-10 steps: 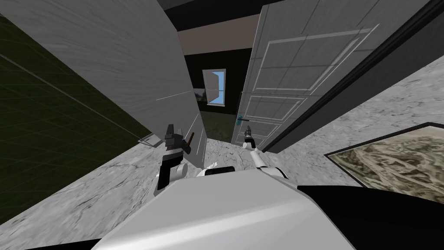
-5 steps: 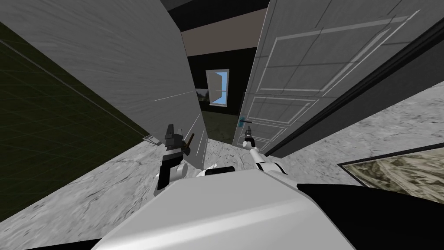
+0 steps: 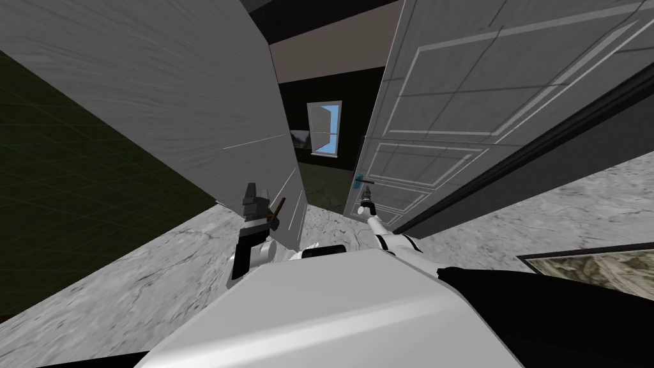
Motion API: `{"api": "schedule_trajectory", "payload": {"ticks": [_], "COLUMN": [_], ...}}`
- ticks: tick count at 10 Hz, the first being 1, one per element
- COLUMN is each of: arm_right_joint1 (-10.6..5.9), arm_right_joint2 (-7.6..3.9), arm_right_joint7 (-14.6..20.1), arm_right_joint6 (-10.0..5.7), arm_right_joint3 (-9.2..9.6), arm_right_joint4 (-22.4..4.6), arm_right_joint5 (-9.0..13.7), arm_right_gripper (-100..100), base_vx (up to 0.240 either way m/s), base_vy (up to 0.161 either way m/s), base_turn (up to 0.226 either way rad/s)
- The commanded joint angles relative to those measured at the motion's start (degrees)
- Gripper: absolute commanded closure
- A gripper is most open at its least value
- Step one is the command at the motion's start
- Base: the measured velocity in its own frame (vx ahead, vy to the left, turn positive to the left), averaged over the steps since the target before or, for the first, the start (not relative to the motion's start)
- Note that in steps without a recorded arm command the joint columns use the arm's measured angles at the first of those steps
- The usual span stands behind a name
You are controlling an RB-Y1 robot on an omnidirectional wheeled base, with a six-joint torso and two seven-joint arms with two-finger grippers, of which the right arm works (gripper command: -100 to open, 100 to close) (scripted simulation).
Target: Pull the door open
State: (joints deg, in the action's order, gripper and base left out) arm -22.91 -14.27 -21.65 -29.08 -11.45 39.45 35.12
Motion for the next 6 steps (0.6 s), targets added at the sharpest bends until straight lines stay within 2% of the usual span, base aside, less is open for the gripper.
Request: {"api": "schedule_trajectory", "payload": {"ticks": [1,2,3,5,6], "arm_right_joint1": [-1.18,-1.91,-1.52,-0.96,-0.77], "arm_right_joint2": [-0.30,-0.49,-0.38,-2.66,-3.33], "arm_right_joint7": [-0.4,-0.6,-0.5,0.2,0.4], "arm_right_joint6": [-0.27,-0.39,-0.29,-1.09,-1.33], "arm_right_joint3": [-0.14,-0.29,-0.22,-2.10,-2.65], "arm_right_joint4": [-2.1,-3.4,-2.7,-4.5,-5.1], "arm_right_joint5": [0.9,1.5,1.1,2.1,2.3], "arm_right_gripper": [-100,-100,-100,-100,-100], "base_vx": [0.056,0.055,0.025,0.055,0.079], "base_vy": [-0.044,-0.041,-0.020,-0.039,-0.086], "base_turn": [0.068,0.072,0.019,0.338,0.241]}}
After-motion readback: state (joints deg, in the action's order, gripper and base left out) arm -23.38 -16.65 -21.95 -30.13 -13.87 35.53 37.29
